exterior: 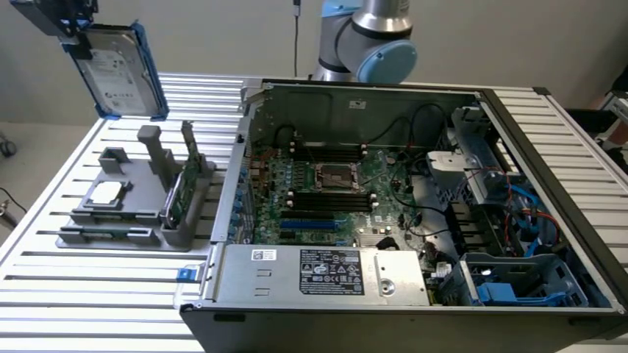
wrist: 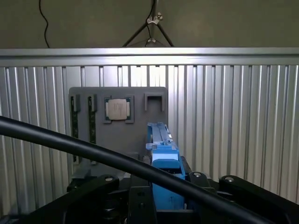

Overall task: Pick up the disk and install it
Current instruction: 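Pick up the disk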

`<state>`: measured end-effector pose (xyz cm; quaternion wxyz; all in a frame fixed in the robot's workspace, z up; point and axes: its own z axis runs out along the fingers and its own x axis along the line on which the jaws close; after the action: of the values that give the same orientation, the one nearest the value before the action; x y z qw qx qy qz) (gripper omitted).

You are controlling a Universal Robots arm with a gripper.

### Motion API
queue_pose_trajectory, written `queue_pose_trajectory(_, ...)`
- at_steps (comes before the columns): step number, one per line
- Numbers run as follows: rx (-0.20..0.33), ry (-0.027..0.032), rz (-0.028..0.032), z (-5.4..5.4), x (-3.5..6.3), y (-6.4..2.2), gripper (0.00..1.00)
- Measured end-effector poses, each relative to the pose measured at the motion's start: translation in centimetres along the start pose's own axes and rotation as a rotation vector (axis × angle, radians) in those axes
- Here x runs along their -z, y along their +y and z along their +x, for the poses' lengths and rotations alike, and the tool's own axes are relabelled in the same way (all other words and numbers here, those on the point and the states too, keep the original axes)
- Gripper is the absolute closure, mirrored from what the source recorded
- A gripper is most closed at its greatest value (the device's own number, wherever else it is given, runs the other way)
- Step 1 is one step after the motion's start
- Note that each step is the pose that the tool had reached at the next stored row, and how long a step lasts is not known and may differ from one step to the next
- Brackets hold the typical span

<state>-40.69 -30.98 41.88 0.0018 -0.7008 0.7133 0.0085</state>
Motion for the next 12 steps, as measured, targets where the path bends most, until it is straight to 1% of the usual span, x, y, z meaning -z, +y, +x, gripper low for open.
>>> queue_pose_trajectory(12, 0.000, -0.0016, 0.0000, 1.6, 4.63, -5.42, 0.67)
